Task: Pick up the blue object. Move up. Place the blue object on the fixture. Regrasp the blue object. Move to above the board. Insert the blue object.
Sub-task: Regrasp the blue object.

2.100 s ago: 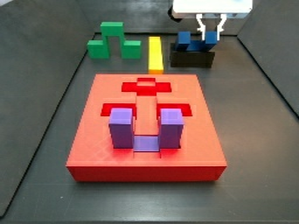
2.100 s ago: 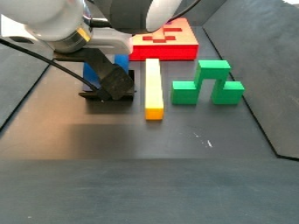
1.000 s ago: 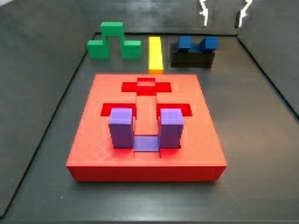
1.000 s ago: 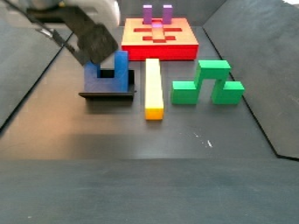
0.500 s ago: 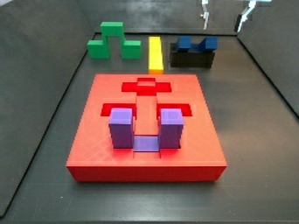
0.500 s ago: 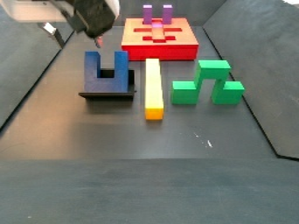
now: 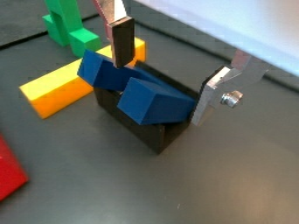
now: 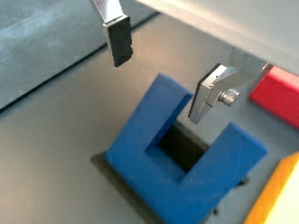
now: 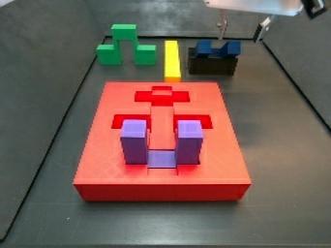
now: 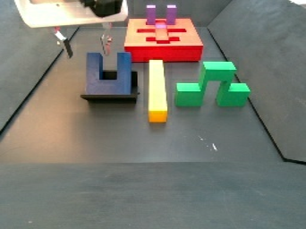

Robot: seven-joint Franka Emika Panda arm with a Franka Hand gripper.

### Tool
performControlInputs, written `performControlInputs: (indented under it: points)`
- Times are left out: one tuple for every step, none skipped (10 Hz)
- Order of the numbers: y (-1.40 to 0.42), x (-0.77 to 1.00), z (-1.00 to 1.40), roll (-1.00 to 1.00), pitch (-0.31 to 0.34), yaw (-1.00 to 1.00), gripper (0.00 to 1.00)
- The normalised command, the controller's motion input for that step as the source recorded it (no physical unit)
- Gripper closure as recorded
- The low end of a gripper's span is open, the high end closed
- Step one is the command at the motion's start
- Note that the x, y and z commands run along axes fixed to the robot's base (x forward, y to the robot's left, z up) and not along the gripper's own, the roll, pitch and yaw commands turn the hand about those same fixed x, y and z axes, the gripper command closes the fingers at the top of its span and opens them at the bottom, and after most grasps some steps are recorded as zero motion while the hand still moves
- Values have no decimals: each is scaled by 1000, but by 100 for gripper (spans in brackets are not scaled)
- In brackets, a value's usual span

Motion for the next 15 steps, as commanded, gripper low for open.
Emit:
performControlInputs:
  points:
    - [-54,-223,-169,1000,0,57,0]
    - [-51,-231,-169,1000,0,57,0]
    - [-46,-263,-143,1000,0,57,0]
    - [-34,-257,-103,1000,0,54,0]
    - [-23,-229,-46,1000,0,54,0]
    - [-29,-120,0,1000,0,74,0]
    - [-123,77,37,1000,9,154,0]
    - [-197,477,249,863,114,246,0]
    - [-206,551,214,800,126,251,0]
    - [-189,574,117,677,46,237,0]
    - [-137,483,0,726,69,214,0]
    - [-114,366,0,649,57,169,0]
    - [-109,434,0,660,63,149,0]
    - [-117,589,0,660,54,100,0]
    - [-111,580,0,626,77,11,0]
